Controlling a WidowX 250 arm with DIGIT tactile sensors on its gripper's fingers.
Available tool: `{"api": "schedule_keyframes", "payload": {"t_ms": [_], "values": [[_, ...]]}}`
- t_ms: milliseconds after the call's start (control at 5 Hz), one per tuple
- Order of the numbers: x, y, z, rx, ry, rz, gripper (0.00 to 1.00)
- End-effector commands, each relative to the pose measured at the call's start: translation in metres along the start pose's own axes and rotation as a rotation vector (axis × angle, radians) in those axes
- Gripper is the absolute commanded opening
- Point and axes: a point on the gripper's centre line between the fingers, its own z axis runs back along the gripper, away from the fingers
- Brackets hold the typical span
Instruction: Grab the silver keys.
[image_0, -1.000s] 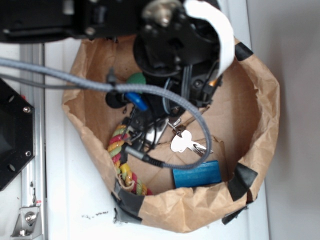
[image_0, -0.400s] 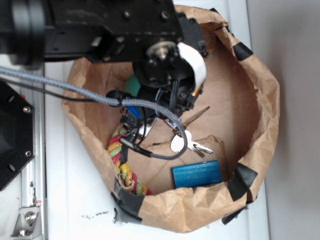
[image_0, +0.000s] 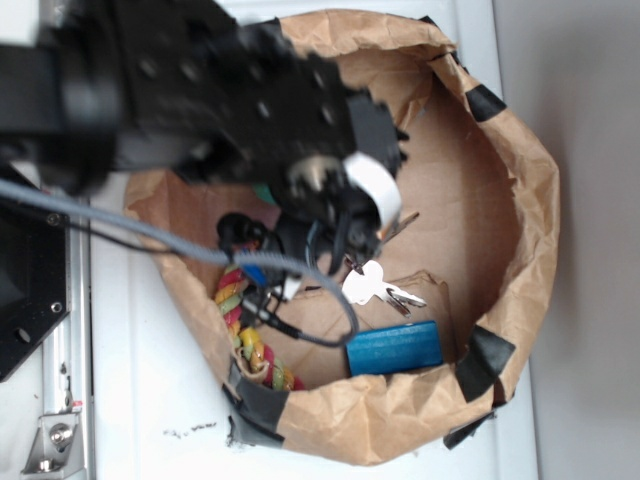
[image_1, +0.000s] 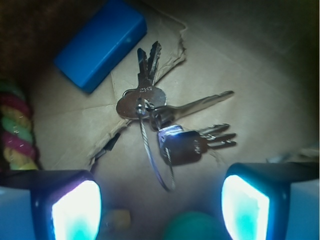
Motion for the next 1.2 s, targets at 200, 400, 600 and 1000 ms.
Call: {"api": "schedule_keyframes", "payload": {"t_ms": [200, 400, 600, 1000], "values": [[0.0199, -0.0175, -0.0089, 0.051, 0.102, 0.02, 1.0], [0.021, -0.0174, -0.0097, 0.058, 0.111, 0.038, 1.0], [0.0204, -0.0183, -0.01, 0.061, 0.11, 0.036, 1.0], [0.0208, -0.0175, -0.01, 0.063, 0.113, 0.055, 0.0]]}}
